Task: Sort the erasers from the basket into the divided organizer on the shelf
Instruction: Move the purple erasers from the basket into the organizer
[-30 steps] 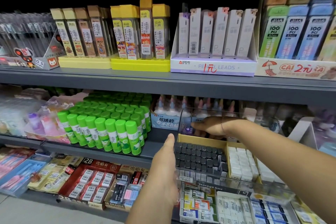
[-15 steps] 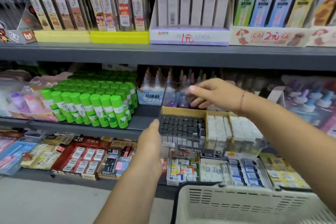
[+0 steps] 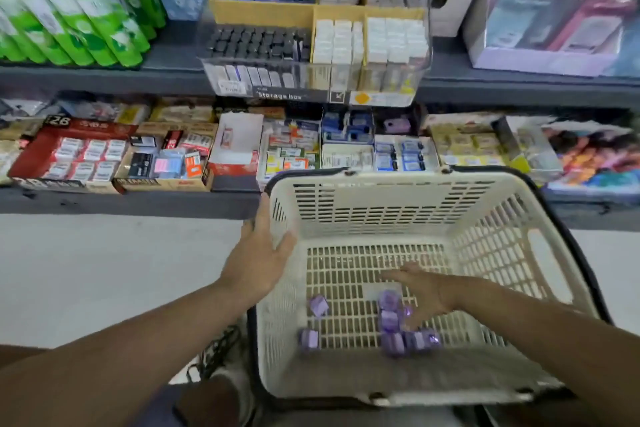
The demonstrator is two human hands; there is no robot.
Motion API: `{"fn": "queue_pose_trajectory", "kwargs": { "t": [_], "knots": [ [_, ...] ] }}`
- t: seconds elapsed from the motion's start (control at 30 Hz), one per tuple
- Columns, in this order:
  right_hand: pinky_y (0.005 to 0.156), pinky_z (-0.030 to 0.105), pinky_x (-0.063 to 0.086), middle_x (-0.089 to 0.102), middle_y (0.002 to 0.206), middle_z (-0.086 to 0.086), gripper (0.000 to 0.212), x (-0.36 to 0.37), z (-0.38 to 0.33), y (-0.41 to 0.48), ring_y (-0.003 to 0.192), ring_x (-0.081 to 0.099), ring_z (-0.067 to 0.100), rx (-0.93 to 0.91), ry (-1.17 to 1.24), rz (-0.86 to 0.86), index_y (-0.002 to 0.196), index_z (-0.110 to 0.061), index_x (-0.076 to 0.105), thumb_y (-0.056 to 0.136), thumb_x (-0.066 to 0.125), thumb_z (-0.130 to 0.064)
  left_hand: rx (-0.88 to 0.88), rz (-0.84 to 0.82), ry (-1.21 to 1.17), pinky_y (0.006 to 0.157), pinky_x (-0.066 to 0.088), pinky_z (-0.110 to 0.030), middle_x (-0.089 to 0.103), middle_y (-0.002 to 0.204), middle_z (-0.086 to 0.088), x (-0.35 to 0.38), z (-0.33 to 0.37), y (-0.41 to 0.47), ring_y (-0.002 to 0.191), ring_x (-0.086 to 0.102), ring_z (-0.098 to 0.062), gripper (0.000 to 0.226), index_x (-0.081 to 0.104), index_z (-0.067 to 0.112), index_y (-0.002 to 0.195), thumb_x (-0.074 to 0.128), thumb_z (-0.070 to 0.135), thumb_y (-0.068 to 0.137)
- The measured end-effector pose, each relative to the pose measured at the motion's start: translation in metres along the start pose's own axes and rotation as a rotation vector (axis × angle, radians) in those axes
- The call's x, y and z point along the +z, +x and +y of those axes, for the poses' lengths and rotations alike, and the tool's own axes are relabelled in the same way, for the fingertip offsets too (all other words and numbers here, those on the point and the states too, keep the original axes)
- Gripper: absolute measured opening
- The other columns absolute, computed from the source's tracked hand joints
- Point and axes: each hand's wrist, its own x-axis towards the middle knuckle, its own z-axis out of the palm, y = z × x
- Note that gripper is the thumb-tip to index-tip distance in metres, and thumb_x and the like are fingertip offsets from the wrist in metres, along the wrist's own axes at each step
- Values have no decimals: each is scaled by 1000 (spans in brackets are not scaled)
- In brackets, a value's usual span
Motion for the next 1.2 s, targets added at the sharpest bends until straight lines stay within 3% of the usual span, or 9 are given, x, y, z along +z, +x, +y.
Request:
{"fn": "queue_pose_trajectory", "kwargs": {
  "t": [0.13,0.27,0.47,0.6,0.77,0.9,1.0,1.1,1.2],
  "knots": [
    [108,33,37,9,149,13,98,39,13,20,133,38,34,-32,-83,45,150,-38,11,76,74,-49,153,123,106,83,50,-38,27,149,-8,12,-12,-6,105,60,-26,67,-6,37,151,34,49,98],
    [91,37,51,15,141,10,80,66,6,39,108,58,35,-58,-138,145,142,-39,26,76,67,-55,162,189,119,81,49,-37,34,143,-5,19,-16,-4,102,59,-24,64,-1,36,152,34,46,99],
    [82,25,47,26,125,4,49,76,-9,46,93,55,25,-76,-70,252,118,-24,48,77,70,-40,195,203,111,70,46,-33,39,134,-5,22,-22,1,88,60,-20,63,2,34,152,35,44,99],
    [93,29,47,27,118,3,47,76,-7,49,99,54,24,-107,62,259,116,-24,53,74,73,-32,209,220,113,71,47,-33,41,132,-5,23,-23,2,86,60,-20,63,3,34,152,36,43,100],
    [104,28,40,30,116,2,52,63,-9,45,109,51,22,-94,241,257,119,-26,56,72,78,-26,185,213,149,92,43,-39,36,140,-6,24,-22,0,114,52,-25,62,6,30,153,36,42,100],
    [96,19,41,35,113,3,47,25,-35,18,105,52,20,-134,352,255,110,-35,53,73,79,-22,240,305,296,117,6,-42,7,158,-8,21,3,-8,145,5,-26,61,19,20,152,37,45,98],
    [80,5,38,43,104,-1,45,-32,-76,-22,93,51,10,-302,366,370,103,-36,53,71,81,-20,98,93,-61,117,8,-42,7,159,4,9,46,-16,145,4,-17,63,24,30,150,38,55,95],
    [81,12,41,43,95,-5,41,-104,-123,-77,85,47,2,-479,374,510,95,-35,54,69,82,-19,-174,-235,-732,102,29,-44,51,141,-1,-23,90,-21,125,46,-18,62,49,29,137,48,65,86],
    [80,17,41,44,92,0,42,-167,-159,-120,86,44,7,-580,231,639,86,-41,48,69,81,-24,-151,-389,-1084,90,51,-46,72,108,-9,-67,119,-17,95,65,-24,48,68,18,112,55,56,85]
  ]
}}
